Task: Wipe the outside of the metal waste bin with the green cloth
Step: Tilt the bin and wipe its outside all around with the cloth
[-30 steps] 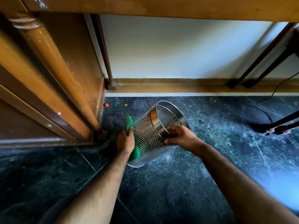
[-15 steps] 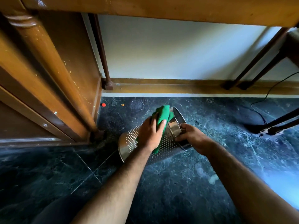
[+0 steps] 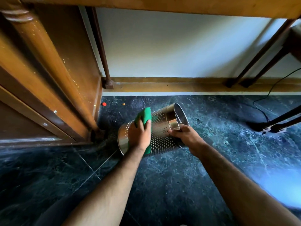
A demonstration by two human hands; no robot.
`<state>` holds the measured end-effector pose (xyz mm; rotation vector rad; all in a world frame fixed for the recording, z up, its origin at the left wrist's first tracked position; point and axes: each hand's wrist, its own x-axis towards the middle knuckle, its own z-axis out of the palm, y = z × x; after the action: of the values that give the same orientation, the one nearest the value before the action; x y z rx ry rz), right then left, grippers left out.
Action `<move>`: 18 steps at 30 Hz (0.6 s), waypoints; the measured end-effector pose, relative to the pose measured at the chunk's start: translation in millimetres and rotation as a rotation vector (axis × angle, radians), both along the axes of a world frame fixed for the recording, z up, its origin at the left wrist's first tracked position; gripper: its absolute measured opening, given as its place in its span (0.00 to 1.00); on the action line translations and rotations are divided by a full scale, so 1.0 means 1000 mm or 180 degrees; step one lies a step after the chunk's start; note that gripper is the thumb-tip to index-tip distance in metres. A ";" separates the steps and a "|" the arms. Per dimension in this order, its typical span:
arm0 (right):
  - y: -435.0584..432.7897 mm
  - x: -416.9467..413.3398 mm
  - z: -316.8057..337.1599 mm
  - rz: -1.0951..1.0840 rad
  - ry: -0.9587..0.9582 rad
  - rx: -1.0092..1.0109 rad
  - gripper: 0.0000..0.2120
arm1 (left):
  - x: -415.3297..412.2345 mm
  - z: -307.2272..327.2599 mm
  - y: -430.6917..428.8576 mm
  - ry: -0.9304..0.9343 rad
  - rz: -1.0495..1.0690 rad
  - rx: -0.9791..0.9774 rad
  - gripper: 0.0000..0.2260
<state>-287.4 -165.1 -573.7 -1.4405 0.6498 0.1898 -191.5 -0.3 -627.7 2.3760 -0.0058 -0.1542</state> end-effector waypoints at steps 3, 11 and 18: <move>-0.002 -0.004 -0.009 0.0122 -0.0024 -0.0110 0.10 | -0.009 0.014 -0.028 -0.0421 -0.0611 -0.0376 0.25; -0.004 0.001 -0.003 -0.0955 -0.0162 0.0659 0.20 | -0.032 -0.021 -0.002 -0.1000 -0.0992 -0.0080 0.28; 0.007 -0.007 -0.008 -0.0232 -0.0103 0.0617 0.11 | 0.015 -0.012 0.001 0.0128 -0.0070 0.0232 0.25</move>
<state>-294.5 -158.1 -581.8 -1.2295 0.6386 0.1673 -176.4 0.6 -639.6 2.4456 -0.0071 -0.2161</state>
